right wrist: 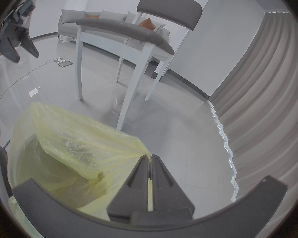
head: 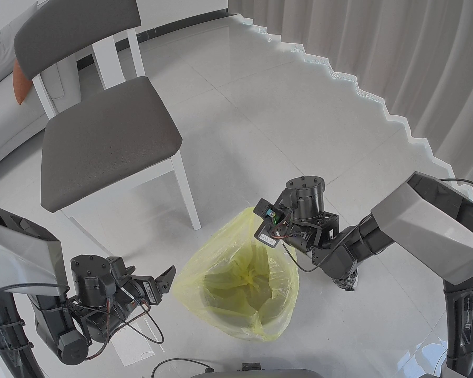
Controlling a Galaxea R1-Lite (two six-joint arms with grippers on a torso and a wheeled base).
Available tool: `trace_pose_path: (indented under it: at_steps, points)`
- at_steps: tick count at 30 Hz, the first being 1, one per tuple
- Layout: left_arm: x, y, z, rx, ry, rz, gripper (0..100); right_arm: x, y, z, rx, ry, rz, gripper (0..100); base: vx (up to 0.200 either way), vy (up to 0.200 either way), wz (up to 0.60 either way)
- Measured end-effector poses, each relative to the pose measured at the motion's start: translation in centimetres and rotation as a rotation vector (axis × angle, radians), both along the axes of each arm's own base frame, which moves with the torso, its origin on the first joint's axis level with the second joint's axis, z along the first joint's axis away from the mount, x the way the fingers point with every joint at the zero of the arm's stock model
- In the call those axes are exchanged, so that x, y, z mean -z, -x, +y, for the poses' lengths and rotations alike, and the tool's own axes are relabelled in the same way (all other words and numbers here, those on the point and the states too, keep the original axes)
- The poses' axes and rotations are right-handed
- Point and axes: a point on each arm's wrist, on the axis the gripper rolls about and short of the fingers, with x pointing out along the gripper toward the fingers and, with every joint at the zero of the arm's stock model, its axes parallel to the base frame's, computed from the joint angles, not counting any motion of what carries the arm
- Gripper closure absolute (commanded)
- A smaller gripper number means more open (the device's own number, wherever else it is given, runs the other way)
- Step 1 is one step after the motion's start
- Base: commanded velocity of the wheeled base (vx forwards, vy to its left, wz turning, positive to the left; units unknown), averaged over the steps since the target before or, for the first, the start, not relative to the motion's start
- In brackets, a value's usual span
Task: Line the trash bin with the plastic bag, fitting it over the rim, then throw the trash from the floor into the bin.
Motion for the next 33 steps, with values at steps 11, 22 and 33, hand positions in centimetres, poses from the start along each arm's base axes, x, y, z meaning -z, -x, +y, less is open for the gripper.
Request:
trace_pose_path:
  at_steps: [11,22,33]
  points:
    - [0.0,0.2,-0.2,-0.002,-0.003,0.002,0,-1.3,-0.1,0.9,-0.013,-0.034,-0.039,100,0.000,0.000,0.00]
    - [0.1,0.3,-0.4,-0.003,0.006,0.007,0,1.5,-3.2,-0.9,0.076,-0.004,-0.006,100,0.000,0.000,0.00]
    - [0.4,0.4,-0.4,0.000,0.001,0.022,0,4.5,-4.2,-2.5,0.120,0.037,0.063,100,0.000,0.000,0.00]
